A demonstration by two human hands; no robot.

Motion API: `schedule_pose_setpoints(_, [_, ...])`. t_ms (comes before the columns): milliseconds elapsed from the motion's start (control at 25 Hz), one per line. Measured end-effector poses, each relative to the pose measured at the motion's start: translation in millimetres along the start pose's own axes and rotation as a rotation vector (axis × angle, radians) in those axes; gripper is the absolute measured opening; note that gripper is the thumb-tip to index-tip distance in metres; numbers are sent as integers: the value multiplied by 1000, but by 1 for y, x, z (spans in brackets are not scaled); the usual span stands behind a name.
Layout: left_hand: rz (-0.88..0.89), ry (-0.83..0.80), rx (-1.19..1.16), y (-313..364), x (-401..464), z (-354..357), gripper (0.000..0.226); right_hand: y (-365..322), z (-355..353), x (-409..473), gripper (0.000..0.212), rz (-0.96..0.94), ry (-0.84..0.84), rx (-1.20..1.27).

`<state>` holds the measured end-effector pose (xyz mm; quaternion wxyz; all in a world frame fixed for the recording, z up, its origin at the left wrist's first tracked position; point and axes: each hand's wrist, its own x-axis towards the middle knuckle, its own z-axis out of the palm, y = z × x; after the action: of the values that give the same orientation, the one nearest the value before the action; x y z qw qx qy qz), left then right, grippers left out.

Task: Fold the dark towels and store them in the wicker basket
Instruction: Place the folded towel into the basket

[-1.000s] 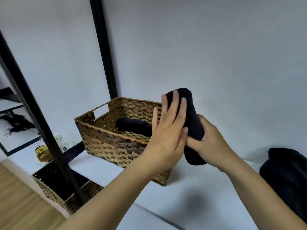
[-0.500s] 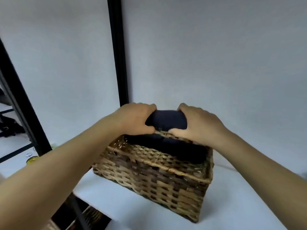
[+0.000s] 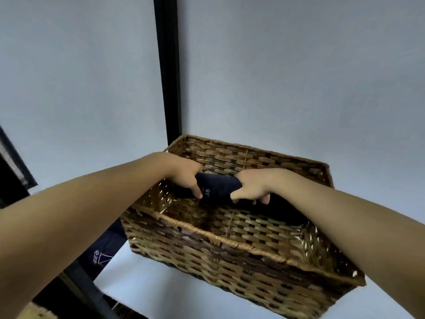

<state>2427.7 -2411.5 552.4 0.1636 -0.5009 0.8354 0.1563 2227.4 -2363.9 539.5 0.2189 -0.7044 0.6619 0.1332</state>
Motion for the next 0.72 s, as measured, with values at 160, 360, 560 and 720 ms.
schedule_pose_setpoints(160, [-63, -149, 169, -4, 32, 13, 79, -19, 20, 31, 62, 80, -248, -2])
schedule_pose_setpoints(360, [-29, -75, 473, -12, 48, 26, 92, -42, 38, 40, 62, -12, -51, -548])
schedule_pose_setpoints(560, [73, 21, 391, -13, 46, 22, 85, -40, 40, 45, 77, 25, 53, -730])
schedule_pose_setpoints(720, [122, 15, 244, -15, 45, 21, 52, -37, 31, 38, 97, 31, 69, -758])
